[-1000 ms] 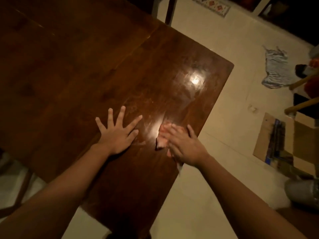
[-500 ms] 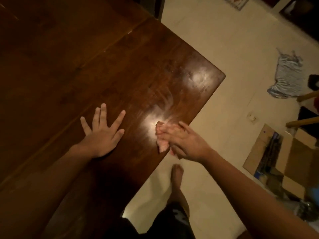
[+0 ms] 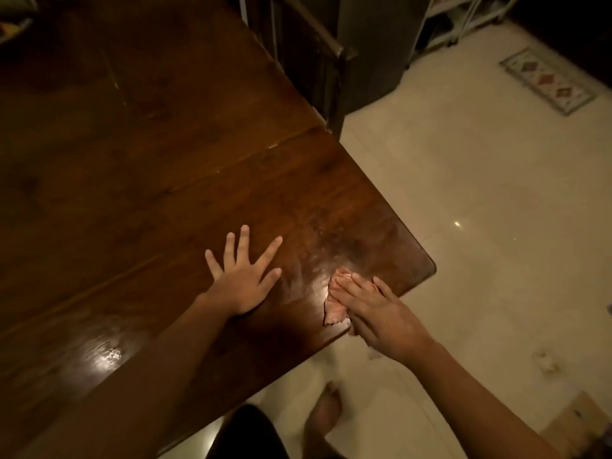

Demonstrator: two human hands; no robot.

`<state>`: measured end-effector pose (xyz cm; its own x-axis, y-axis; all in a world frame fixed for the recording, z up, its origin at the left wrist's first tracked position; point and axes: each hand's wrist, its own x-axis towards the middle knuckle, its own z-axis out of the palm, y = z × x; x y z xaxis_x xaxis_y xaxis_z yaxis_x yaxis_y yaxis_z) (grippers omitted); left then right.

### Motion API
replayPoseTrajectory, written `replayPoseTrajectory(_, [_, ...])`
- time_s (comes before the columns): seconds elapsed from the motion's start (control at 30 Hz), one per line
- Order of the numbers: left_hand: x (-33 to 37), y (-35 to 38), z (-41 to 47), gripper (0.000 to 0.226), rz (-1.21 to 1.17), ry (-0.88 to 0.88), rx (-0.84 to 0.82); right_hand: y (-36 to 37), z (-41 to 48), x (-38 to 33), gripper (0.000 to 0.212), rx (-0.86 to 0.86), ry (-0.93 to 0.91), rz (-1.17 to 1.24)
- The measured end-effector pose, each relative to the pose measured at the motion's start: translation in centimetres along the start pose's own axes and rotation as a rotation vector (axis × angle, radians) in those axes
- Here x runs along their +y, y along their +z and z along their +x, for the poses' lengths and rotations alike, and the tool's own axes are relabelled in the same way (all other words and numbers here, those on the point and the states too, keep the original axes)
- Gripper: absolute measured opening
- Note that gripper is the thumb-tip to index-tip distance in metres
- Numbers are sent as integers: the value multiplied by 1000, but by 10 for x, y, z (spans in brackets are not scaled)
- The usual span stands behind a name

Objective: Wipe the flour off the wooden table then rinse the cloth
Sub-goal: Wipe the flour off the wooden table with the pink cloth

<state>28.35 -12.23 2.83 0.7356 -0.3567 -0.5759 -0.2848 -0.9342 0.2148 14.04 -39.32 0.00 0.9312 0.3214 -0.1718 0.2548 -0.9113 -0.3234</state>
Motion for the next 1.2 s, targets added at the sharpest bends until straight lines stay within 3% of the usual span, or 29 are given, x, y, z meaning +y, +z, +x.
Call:
replayPoseTrajectory(0.23, [-7, -25, 53, 53, -116, -67, 166, -52, 148, 63, 67, 9, 169, 93])
replayPoseTrajectory(0.3, [-13, -33, 70, 52, -130, -95, 199, -66, 209, 71, 79, 34, 201, 80])
replayPoseTrajectory(0.47, [-24, -72, 137, 52, -123, -211, 214, -88, 301, 91, 84, -52, 3, -5])
replayPoseTrajectory(0.63, [-15, -96, 172, 53, -129, -234, 235, -94, 380, 93, 78, 114, 268, 10])
replayPoseTrajectory(0.73, [-15, -100, 171, 54, -139, -228, 224, -96, 413, 78, 74, 146, 333, 11])
replayPoseTrajectory(1.0, [-12, -95, 170, 53, -185, -264, 245, -125, 497, 108, 72, 72, 219, 12])
replayPoseTrajectory(1.13, [-10, -94, 173, 59, -245, -294, 291, -124, 474, 110, 72, -16, -87, -157])
replayPoseTrajectory(1.2, [-8, -97, 174, 55, -257, -314, 270, -126, 475, 112, 75, -111, -126, -163])
